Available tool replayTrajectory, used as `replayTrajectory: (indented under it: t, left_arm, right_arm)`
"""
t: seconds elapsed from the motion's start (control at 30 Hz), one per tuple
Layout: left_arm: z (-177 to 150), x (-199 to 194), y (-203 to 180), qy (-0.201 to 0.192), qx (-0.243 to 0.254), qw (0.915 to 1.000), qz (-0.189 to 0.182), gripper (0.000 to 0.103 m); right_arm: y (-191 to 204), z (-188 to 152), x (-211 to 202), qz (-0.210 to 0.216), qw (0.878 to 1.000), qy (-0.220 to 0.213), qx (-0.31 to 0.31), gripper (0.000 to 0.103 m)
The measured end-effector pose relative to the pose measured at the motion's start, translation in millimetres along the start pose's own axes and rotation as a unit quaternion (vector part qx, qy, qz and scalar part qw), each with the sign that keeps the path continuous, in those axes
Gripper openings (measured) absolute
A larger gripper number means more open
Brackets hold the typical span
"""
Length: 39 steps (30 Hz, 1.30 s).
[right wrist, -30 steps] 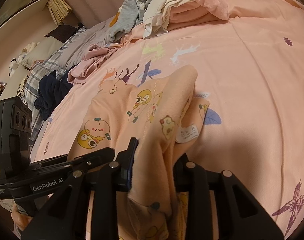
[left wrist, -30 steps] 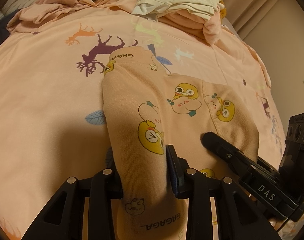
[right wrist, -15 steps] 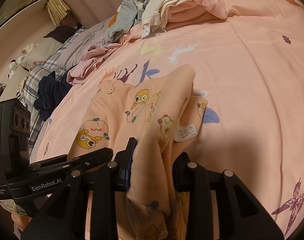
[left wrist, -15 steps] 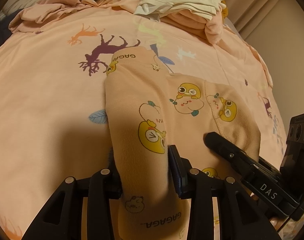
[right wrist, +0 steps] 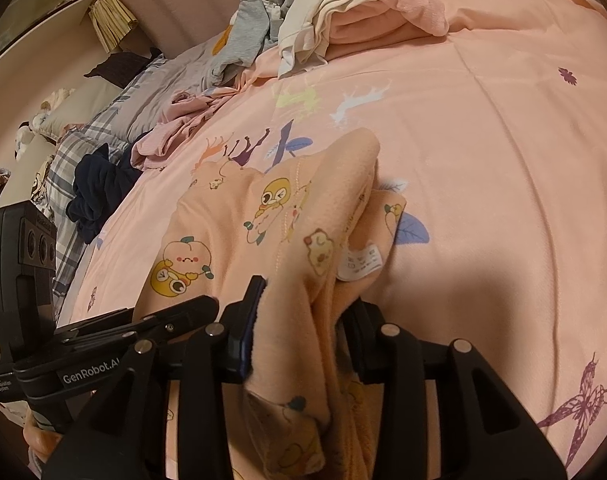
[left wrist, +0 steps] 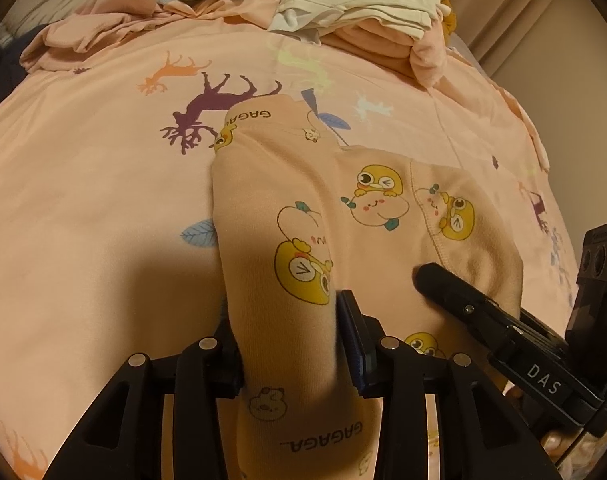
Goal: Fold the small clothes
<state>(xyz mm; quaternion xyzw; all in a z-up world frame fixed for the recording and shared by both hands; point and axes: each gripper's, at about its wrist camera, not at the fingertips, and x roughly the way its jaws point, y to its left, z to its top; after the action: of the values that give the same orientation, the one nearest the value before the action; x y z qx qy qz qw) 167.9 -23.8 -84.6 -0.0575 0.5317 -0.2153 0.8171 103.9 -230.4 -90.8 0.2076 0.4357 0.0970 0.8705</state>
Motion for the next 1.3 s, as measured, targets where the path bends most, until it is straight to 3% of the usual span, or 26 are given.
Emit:
replayTrajectory:
  t: [1.3]
  left_arm:
    - [-6.4,-6.4,-7.9,-0.015,0.022,0.9991,0.032,0.038]
  right_arm:
    - [-6.5,4.1,-2.9,-0.003,1.000,0.003,0.009,0.040]
